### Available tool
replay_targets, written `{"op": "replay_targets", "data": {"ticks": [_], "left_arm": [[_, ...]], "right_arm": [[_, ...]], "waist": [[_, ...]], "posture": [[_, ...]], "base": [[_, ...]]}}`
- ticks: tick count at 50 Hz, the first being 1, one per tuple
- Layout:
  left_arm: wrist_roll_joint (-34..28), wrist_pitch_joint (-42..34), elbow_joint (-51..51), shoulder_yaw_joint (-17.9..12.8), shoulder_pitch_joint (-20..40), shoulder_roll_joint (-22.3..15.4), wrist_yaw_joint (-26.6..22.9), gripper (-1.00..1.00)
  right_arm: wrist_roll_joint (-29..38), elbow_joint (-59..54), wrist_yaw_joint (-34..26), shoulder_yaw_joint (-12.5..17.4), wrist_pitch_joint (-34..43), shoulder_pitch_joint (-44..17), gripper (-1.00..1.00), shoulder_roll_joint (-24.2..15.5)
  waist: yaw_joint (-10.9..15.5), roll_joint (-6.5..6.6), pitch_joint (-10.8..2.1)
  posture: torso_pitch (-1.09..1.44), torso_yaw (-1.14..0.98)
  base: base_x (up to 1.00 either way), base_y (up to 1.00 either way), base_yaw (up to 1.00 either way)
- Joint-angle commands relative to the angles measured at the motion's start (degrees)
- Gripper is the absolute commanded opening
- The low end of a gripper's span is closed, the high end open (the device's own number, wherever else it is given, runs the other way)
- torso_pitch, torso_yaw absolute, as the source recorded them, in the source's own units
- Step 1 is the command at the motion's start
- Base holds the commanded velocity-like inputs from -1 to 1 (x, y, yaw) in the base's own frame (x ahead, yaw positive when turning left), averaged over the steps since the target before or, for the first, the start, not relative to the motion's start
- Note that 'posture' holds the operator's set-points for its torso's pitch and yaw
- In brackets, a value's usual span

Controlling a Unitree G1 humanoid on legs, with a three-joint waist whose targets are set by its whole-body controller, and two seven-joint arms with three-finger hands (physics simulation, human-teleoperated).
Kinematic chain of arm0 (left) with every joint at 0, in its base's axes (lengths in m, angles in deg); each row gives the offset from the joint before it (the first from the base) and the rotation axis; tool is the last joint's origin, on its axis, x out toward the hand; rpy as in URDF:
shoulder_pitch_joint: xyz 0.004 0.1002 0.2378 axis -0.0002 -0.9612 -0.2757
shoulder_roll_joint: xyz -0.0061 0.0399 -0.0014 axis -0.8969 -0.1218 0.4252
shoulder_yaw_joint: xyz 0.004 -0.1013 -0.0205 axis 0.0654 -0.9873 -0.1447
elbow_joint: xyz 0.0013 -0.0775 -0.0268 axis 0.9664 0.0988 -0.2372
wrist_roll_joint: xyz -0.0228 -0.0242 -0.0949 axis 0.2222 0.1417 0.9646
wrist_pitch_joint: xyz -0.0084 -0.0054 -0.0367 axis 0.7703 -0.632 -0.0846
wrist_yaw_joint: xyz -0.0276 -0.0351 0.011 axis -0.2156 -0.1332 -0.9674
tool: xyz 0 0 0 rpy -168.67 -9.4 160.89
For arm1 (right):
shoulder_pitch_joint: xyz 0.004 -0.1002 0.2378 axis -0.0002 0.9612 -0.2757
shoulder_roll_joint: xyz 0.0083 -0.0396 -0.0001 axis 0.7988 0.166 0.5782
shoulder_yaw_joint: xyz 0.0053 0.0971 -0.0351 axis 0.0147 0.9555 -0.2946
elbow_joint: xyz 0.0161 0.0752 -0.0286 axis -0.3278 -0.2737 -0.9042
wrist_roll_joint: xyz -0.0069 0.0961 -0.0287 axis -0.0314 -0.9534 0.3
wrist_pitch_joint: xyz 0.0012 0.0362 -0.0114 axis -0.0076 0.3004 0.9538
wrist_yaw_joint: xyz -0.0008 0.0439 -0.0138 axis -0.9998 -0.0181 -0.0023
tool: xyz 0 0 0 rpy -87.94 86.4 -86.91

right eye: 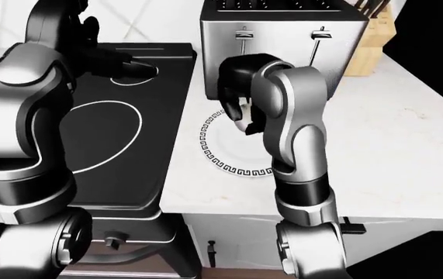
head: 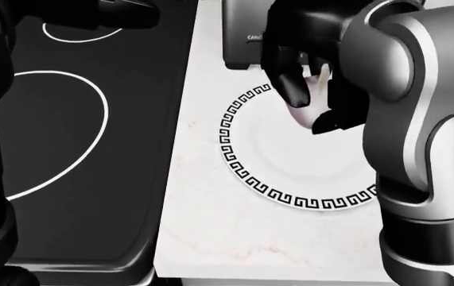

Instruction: Pick the garlic from the pan and place it on the plate.

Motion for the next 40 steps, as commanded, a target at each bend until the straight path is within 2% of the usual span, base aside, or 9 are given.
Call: {"op": "replay_targets", "data": {"ticks": [1, 19, 32, 33, 34, 35, 40], "left_arm": [[-0.33, 1.82, 1.23, -0.49, 1.85, -0.56, 0.22, 1.0], [0.25, 2.04, 1.3, -0.95, 1.4, -1.07, 0.34, 1.0], [0.27, 2.06, 1.46, -0.83, 1.15, -1.03, 0.47, 1.0], [0.28, 2.06, 1.48, -0.84, 1.14, -1.05, 0.44, 1.0], [0.28, 2.24, 1.27, -0.86, 1.15, -1.05, 0.46, 1.0], [0.31, 2.23, 1.29, -0.93, 1.12, -1.1, 0.42, 1.0], [0.38, 2.36, 1.36, -1.03, 0.86, -1.18, 0.44, 1.0]], "right_arm": [[0.54, 1.15, 1.81, 0.68, -0.74, -1.28, -1.0, -0.37], [2.84, -0.63, 5.77, -0.61, -2.06, 3.15, -1.0, 2.61], [3.63, -1.21, 6.52, -0.37, -2.53, 3.73, -1.0, 2.37], [3.74, -1.35, 6.69, -0.34, -2.5, 3.63, -0.9, 2.38], [3.84, -1.48, 6.7, -0.28, -2.34, 3.47, 0.84, 2.41], [3.85, -1.47, 6.82, -0.28, -2.36, 3.42, 1.0, 2.41], [4.1, -1.62, 6.75, -0.35, -2.15, 3.66, 1.0, 2.5]], "waist": [[-0.01, 0.02, -1.72], [0.04, 0.05, -1.88], [0.1, 0.01, -1.99], [0.1, 0.0, -1.99], [0.1, -0.01, -2.01], [0.1, -0.01, -2.01], [0.12, 0.01, -2.03]], "posture": [[0.0, 0.0], [0.0, 0.0], [0.0, 0.0], [0.0, 0.0], [0.0, 0.0], [0.0, 0.0], [0.0, 0.0]], "base": [[0.0, 0.0, 0.0], [0.0, 0.0, 0.0], [0.0, 0.0, 0.0], [0.0, 0.0, 0.0], [0.0, 0.0, 0.0], [0.0, 0.0, 0.0], [0.0, 0.0, 0.0]]}}
